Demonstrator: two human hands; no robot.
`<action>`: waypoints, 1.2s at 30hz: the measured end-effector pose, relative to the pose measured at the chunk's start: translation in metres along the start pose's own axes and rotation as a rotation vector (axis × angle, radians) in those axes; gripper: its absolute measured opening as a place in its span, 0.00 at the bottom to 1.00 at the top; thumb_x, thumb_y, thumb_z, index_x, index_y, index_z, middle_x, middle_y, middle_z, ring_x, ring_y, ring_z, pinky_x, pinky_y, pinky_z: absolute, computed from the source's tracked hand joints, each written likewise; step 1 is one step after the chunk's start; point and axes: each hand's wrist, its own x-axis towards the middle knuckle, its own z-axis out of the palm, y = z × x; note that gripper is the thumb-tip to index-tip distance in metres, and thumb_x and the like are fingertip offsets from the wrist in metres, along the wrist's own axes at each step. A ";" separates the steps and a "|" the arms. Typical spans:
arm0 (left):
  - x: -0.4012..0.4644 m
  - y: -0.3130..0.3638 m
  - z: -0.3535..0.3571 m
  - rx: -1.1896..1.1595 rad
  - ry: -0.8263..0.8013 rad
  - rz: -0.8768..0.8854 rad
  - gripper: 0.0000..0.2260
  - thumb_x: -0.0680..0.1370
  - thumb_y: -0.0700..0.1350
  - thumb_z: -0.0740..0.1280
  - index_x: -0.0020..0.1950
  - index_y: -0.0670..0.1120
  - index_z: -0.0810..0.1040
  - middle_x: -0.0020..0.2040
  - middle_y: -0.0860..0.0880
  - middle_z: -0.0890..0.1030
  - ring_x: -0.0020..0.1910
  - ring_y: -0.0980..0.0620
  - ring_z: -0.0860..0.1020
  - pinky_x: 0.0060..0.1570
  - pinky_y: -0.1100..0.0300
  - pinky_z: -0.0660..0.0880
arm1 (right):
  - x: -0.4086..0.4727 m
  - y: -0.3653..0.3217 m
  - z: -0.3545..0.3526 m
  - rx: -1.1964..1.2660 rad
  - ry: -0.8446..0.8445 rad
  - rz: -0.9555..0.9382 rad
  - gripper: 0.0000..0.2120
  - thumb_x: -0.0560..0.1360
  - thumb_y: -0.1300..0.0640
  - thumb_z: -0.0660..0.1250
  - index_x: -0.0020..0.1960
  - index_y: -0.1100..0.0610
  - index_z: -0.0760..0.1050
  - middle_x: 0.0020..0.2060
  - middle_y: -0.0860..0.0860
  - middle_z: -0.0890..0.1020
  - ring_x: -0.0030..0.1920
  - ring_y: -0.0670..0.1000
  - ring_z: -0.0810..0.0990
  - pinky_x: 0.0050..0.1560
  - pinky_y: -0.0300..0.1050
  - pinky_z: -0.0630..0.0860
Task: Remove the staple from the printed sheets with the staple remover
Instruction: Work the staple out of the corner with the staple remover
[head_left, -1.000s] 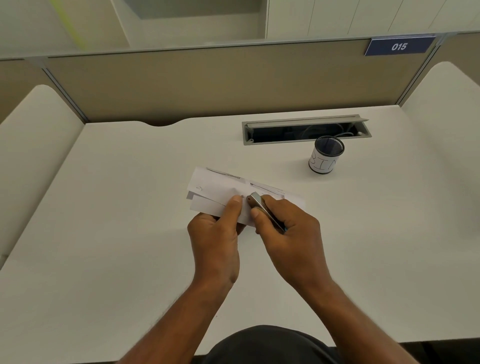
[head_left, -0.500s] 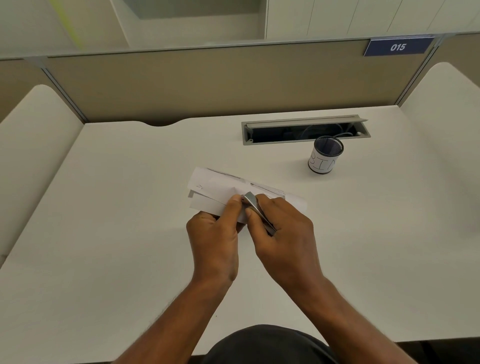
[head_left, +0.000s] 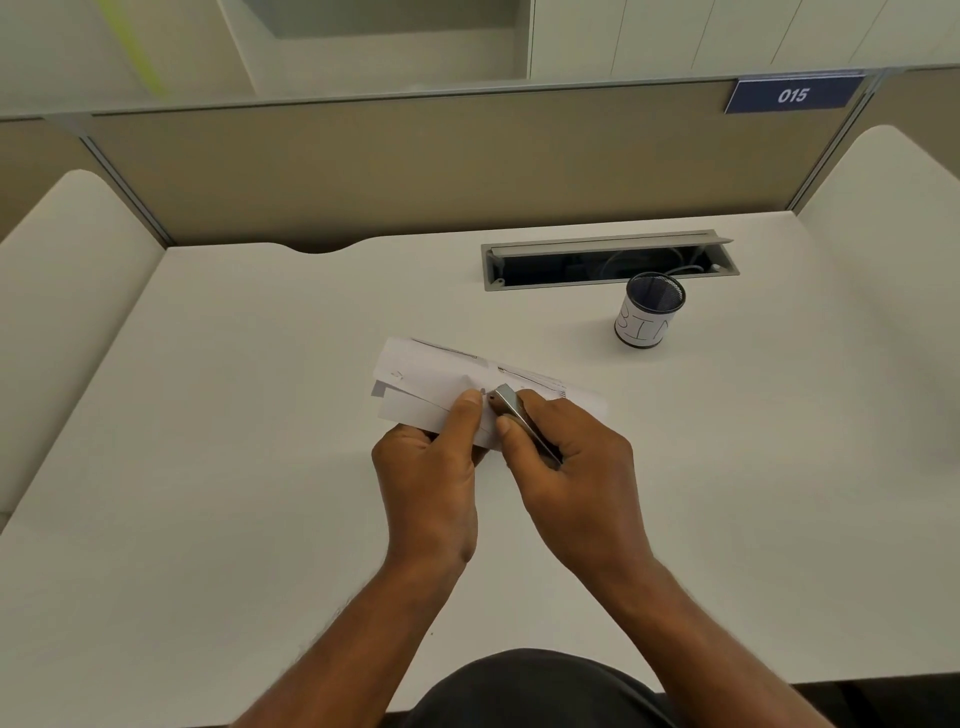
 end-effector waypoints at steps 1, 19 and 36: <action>0.000 0.000 0.000 0.003 0.000 0.001 0.04 0.76 0.44 0.73 0.43 0.53 0.84 0.44 0.54 0.88 0.48 0.49 0.87 0.53 0.47 0.83 | 0.000 0.000 -0.001 -0.040 -0.002 -0.031 0.08 0.79 0.56 0.68 0.42 0.49 0.74 0.30 0.40 0.71 0.33 0.46 0.72 0.35 0.31 0.64; 0.002 0.003 0.001 0.012 -0.021 0.025 0.08 0.76 0.42 0.73 0.39 0.53 0.86 0.43 0.52 0.88 0.46 0.48 0.87 0.52 0.48 0.83 | 0.001 -0.002 0.005 -0.128 0.063 -0.097 0.05 0.79 0.56 0.67 0.44 0.55 0.77 0.32 0.43 0.72 0.33 0.45 0.70 0.35 0.31 0.64; 0.003 0.004 0.001 -0.012 -0.023 0.018 0.08 0.77 0.41 0.73 0.41 0.52 0.86 0.44 0.52 0.88 0.48 0.48 0.87 0.51 0.49 0.83 | 0.000 0.001 0.002 -0.132 0.030 -0.107 0.04 0.78 0.56 0.68 0.45 0.53 0.77 0.33 0.42 0.74 0.35 0.45 0.71 0.36 0.33 0.67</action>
